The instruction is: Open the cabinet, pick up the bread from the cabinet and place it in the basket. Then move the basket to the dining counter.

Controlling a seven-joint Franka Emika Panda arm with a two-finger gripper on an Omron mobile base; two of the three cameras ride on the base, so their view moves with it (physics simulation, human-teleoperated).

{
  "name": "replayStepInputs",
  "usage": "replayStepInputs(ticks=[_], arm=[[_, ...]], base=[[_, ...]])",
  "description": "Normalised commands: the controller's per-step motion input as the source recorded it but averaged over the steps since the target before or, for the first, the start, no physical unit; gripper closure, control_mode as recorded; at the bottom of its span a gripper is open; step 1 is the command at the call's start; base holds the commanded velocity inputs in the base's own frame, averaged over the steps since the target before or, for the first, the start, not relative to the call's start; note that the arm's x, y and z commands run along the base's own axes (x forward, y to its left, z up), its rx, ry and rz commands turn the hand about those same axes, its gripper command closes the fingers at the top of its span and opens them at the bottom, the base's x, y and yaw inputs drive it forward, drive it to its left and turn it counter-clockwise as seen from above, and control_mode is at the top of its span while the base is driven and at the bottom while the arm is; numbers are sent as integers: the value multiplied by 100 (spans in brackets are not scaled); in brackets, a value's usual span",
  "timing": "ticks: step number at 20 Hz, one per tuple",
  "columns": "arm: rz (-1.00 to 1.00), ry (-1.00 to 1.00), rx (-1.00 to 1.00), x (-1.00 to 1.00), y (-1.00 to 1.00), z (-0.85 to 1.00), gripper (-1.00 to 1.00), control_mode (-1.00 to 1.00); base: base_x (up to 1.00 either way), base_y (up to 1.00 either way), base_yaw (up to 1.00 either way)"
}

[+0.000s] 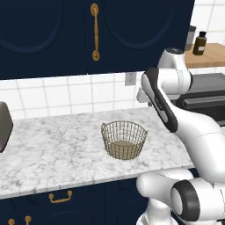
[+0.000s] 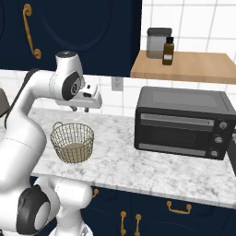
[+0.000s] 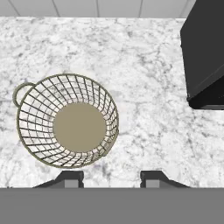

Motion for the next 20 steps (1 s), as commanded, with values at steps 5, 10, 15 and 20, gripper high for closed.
replayStepInputs(ticks=[5, 10, 15, 20], arm=[[0, -1, -1, -1, 1, 0, -100, -100], [-3, -39, -22, -5, 84, 55, -100, -100], [0, -41, -2, 0, 96, 87, -100, -100], [0, -29, 0, 6, 74, 100, -100, -100]], base=[[0, 0, 0], [0, 0, 0], [0, 0, 0], [0, 0, 0]])
